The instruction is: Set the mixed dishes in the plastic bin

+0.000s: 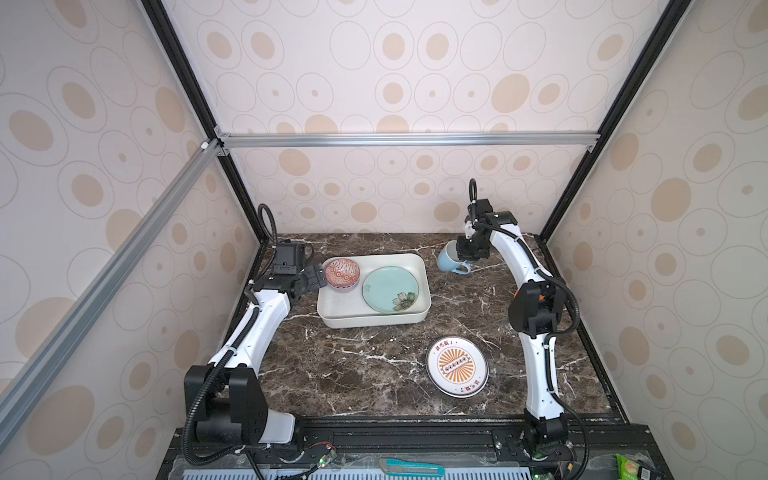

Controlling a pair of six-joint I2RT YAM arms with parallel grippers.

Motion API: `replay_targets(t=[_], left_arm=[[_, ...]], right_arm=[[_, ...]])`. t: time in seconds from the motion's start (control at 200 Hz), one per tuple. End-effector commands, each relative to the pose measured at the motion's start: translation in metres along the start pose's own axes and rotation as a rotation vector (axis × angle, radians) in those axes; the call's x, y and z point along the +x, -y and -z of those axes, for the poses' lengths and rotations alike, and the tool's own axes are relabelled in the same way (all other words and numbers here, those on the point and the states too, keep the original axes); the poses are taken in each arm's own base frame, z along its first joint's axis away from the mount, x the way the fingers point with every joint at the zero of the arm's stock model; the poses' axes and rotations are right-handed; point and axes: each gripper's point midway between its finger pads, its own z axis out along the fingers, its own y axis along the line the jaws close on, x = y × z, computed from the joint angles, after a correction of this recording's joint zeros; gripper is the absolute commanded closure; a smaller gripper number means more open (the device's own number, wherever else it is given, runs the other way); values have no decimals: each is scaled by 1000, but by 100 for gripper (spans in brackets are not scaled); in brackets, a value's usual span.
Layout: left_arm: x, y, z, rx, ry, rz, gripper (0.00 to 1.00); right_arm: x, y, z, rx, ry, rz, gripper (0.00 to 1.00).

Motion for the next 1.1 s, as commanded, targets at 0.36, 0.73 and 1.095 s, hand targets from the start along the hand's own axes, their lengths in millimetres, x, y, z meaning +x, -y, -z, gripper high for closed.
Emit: replay_targets(t=[0.36, 0.73, 1.095], left_arm=[[2, -41, -57, -196, -89, -12, 1], [1, -29, -103, -179, -188, -64, 1], [30, 0, -130, -46, -281, -59, 3]], right_arm=[[41, -59, 83, -95, 58, 102, 90], [62, -77, 111, -100, 87, 153, 90], [65, -74, 117, -86, 97, 157, 90]])
